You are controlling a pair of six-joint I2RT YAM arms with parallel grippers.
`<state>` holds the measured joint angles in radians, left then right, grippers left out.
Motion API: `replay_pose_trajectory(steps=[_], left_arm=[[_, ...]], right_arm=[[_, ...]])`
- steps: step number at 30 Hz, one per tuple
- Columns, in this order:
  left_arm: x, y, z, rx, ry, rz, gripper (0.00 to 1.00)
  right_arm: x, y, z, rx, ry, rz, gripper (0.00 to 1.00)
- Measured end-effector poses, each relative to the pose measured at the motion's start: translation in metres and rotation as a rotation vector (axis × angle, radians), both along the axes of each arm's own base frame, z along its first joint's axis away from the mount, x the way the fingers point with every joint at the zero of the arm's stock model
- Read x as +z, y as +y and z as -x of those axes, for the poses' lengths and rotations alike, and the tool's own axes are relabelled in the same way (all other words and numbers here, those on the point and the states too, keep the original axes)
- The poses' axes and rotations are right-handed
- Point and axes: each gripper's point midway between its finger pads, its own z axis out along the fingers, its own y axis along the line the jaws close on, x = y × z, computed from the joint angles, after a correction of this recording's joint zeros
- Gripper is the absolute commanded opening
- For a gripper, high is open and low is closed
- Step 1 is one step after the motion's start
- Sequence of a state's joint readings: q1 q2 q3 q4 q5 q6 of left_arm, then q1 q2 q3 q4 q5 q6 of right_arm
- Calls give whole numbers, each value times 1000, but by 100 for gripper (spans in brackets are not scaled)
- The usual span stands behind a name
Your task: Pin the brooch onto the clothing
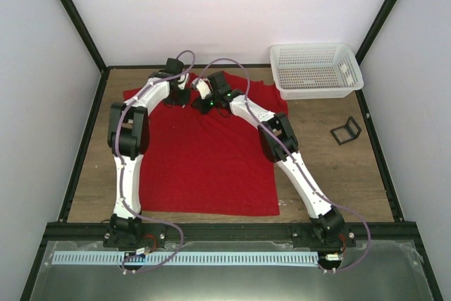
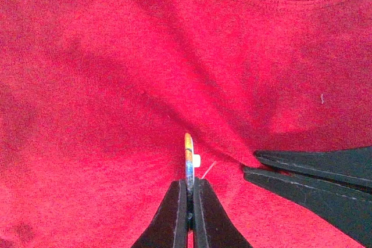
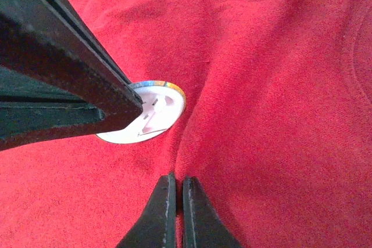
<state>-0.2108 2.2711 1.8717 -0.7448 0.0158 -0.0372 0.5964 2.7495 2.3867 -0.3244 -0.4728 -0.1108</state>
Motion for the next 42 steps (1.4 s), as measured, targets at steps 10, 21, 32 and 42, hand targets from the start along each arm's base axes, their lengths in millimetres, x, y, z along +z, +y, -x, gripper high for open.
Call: replay_pose_trajectory(steps=[10,21,32,42], left_arm=[[-2,-4,1,-49,-47,-26,0],[-1,-9,1,-99,-75,-52,0],[-1,-10,0,-100,-78,-69,0],[0,-17,-4,-105,-92,-62,0]], right_arm=[[4,-2,-3,-2,16,-32,1],[7,-1,-1,23,27,-55,1],[7,-1,1,31,33,-59,1],[6,-5,-1,25,39,-56,1]])
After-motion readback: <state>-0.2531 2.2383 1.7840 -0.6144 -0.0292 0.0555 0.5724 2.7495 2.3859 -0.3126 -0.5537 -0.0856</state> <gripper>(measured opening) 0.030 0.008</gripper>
